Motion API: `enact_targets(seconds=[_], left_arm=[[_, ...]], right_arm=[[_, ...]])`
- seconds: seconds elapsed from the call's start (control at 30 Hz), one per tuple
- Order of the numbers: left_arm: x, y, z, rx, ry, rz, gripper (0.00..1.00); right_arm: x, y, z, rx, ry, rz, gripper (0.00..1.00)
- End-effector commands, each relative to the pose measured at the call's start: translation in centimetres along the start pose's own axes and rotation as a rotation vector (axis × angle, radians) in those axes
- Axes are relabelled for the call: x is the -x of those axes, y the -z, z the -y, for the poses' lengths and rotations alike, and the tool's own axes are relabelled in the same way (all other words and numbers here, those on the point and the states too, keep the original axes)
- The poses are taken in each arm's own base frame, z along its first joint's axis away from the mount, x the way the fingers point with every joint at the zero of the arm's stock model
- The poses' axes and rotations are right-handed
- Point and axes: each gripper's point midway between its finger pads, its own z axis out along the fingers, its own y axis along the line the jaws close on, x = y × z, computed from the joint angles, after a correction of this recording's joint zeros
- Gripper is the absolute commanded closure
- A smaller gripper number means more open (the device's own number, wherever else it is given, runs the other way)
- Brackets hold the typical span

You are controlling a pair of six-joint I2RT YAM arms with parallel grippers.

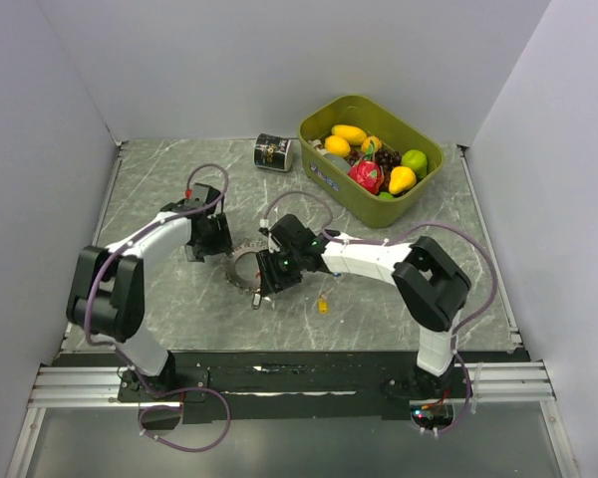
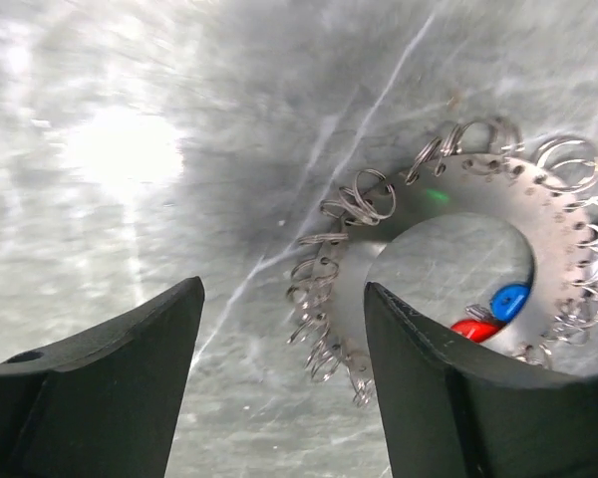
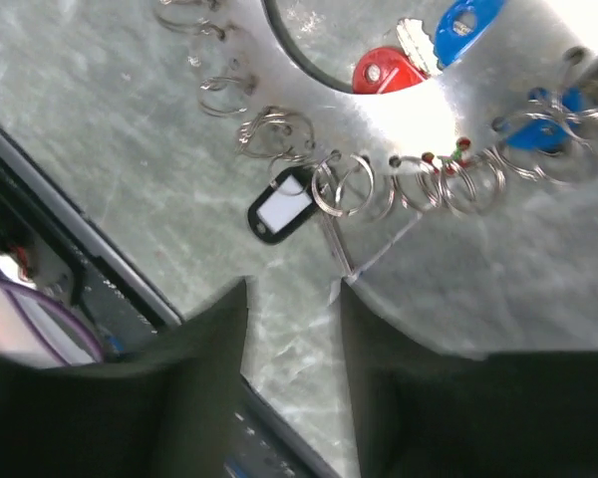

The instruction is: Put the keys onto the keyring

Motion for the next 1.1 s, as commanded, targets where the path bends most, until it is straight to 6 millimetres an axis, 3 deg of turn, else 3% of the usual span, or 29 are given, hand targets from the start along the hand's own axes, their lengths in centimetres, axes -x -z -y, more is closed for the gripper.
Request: enact_targets(seconds=[0.0, 0.2, 0.53, 0.57, 0.67, 0.7, 0.77, 0.93, 1.07], left_arm=[[1.5, 2.8, -1.1, 0.027, 0.017, 0.116, 0.29], [1.1, 3.8, 0.3, -0.086, 0.008, 0.138, 0.34], [-1.1, 4.3, 1.4, -0.205, 0.007, 0.108, 0.38], [-1.4, 4.5, 1.5, -0.219, 0.009, 0.110, 0.38], [-2.2, 4.7, 1.7, -0.251, 0.012, 0.099, 0.38], [-2.2, 4.8, 1.7, -0.253, 0.015, 0.099, 0.38], [-2.6, 4.8, 1.5, -0.253, 0.021, 0.095, 0.38], [-3.1, 5.0, 1.7, -0.272, 0.029, 0.083, 0.38], [-3.6, 5.2, 1.8, -0.289, 0.029, 0.073, 0.37]], right_arm=[[1.7, 3.2, -0.8, -0.023, 0.056, 0.087, 0.44], [4.5, 3.5, -1.6, -0.031, 0.112, 0.132, 0.42], [8.0, 0.2, -1.1, 0.003, 0.076, 0.145, 0.47], [9.1, 0.3, -1.5, 0.023, 0.080, 0.167, 0.48], [10.5, -0.6, -1.6, 0.044, 0.082, 0.172, 0.58], [10.2, -1.5, -1.1, 0.030, 0.075, 0.151, 0.67], [11.3, -1.8, -1.2, 0.025, 0.087, 0.161, 0.74], [11.0, -3.5, 0.8, -0.030, 0.068, 0.114, 0.87], [8.9, -3.9, 2.1, -0.054, 0.048, 0.075, 0.93]])
